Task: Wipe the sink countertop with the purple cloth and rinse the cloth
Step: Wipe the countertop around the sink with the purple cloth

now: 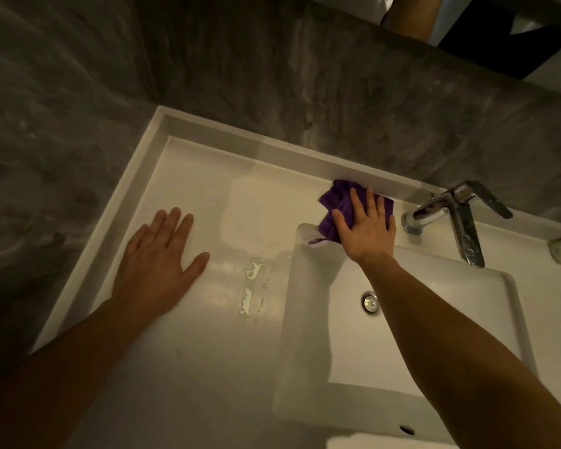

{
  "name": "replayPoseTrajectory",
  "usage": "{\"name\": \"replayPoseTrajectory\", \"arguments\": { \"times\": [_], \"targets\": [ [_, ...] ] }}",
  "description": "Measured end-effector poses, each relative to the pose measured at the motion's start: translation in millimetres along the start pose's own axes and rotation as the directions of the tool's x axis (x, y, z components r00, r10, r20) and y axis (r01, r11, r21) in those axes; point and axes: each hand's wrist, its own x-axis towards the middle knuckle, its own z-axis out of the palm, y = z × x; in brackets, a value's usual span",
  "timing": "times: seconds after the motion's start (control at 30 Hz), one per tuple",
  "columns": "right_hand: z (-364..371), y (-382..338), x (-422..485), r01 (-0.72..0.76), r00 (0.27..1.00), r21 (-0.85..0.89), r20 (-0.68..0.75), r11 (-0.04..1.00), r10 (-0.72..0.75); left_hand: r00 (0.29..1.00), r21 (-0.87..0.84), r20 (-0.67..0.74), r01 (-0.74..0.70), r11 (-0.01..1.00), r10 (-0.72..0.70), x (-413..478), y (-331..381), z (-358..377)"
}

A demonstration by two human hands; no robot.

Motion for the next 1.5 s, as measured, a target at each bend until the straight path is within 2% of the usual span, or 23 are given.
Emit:
{"name": "replayPoseTrajectory", "arguments": {
  "times": [0.17,0.3,0.4,0.53,0.63,0.77,0.87,1.0,1.2,1.3,1.43,1.5],
  "targets": [
    [2,22,1,-0.108,0.992,0.017,-0.059,0.994,0.109,1.0,0.025,0.003,-0.014,1.0,0.014,-1,-3,0],
    [8,0,3,-0.202,0.965,0.111,-0.147,0.973,0.217,1.0,0.065,0.007,-0.025,0.998,0.024,1,-2,1],
    [9,-21,2,-0.19,0.965,0.177,-0.149,0.966,0.217,1.0,0.075,0.007,-0.03,0.997,0.029,3,-4,3],
    [15,-73,-13,0.037,0.989,0.184,-0.149,0.982,-0.009,1.0,0.098,0.015,-0.028,0.995,0.027,4,-4,4],
    [19,-115,-28,0.212,0.977,0.208,-0.061,0.955,-0.203,1.0,0.107,0.017,-0.025,0.994,0.023,3,-5,4],
    [11,-123,-49,0.454,0.877,0.221,0.059,0.863,-0.477,0.999,0.119,0.032,-0.018,0.993,0.015,3,-2,2],
    [12,-114,-79,0.566,0.779,0.25,0.149,0.785,-0.609,0.999,0.099,0.026,-0.023,0.995,0.021,3,-2,1],
    [25,-102,-140,0.655,0.721,0.201,0.124,0.729,-0.682,0.999,0.087,0.024,-0.028,0.996,0.026,2,-1,-1],
    [33,-83,-234,0.712,0.631,0.232,0.202,0.662,-0.749,0.996,0.058,0.08,-0.038,0.998,0.034,-2,-2,-4],
    [36,-77,-264,0.702,0.617,0.279,0.223,0.656,-0.755,0.993,0.018,0.117,-0.034,0.999,0.031,-15,3,-8],
    [39,-67,-288,0.653,0.626,0.415,0.175,0.634,-0.76,0.994,-0.027,0.09,-0.063,0.998,0.065,-63,21,-6],
    [32,-59,-295,0.609,0.634,0.467,0.199,0.642,-0.747,0.996,-0.053,0.068,-0.056,0.997,0.06,-91,32,-3]
  ]
}}
